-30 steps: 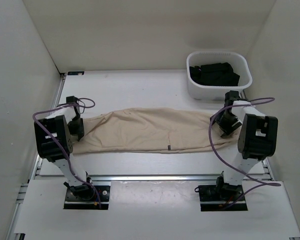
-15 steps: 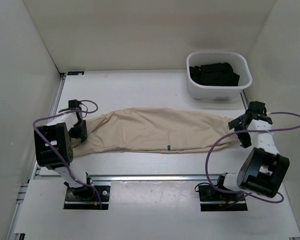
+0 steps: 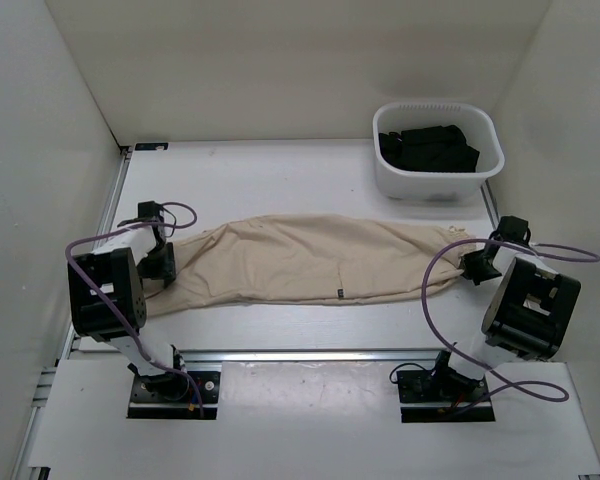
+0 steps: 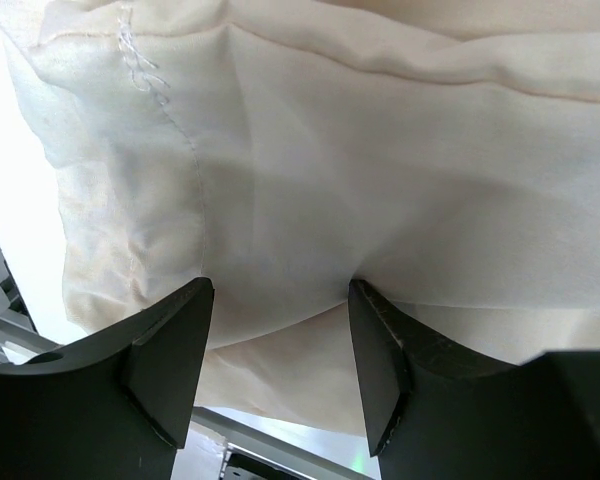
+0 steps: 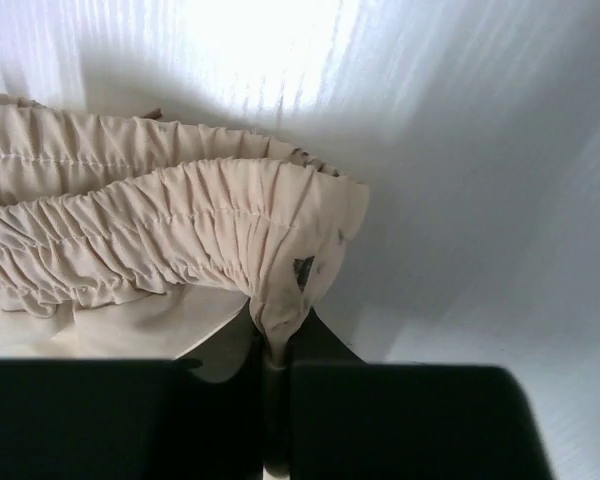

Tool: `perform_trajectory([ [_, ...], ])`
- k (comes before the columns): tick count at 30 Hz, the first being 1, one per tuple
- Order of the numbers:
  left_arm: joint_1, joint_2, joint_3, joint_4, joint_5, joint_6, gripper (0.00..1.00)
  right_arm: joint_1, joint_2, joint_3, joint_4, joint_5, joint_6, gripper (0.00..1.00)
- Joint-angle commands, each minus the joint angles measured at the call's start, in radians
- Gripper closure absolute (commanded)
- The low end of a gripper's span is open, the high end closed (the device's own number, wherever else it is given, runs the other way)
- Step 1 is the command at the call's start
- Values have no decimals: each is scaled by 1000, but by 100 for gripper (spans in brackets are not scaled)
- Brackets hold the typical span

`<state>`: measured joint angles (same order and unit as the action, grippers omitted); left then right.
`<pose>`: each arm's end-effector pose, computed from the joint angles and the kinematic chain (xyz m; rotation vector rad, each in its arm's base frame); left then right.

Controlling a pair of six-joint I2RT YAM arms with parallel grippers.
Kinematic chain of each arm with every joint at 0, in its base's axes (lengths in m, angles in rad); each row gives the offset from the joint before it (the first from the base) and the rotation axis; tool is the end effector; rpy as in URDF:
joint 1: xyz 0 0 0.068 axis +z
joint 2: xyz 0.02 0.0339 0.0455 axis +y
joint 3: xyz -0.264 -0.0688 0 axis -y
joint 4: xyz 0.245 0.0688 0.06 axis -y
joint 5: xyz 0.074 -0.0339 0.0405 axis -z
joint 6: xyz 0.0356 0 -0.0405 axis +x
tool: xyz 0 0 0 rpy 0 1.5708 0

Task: Fold and stack the trousers
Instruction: Fold the trousers

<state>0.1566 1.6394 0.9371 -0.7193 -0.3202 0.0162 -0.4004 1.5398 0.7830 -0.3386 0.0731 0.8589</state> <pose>0.2747 0.0547 0.1578 -0.2450 2.9708 0.4988 0.2580 -0.1120 0.1554 1.5866 2.1376 0.0518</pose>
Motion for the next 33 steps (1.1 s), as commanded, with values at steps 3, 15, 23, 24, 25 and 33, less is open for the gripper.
perform_trajectory([
  [3, -17, -39, -9, -31, 41, -16, 31, -72, -7, -59, 3, 0, -9, 100],
  [15, -120, 57, 12, -20, -48, -16, 31, 767, -136, 499, -371, 749, -325, 100],
  [23, -129, 148, 80, -20, -69, -16, 31, 1412, 265, 856, -576, 946, 3, 100],
  [24, -129, 148, 92, -20, -78, -16, 31, 1428, 310, 895, -576, 936, 3, 100],
  [25, -129, 148, 92, -20, -79, -16, 31, 1440, 398, 932, -585, 924, 15, 100],
  [33, -138, 148, 103, -20, -88, -16, 31, 1540, 595, 1101, -469, 700, -144, 100],
])
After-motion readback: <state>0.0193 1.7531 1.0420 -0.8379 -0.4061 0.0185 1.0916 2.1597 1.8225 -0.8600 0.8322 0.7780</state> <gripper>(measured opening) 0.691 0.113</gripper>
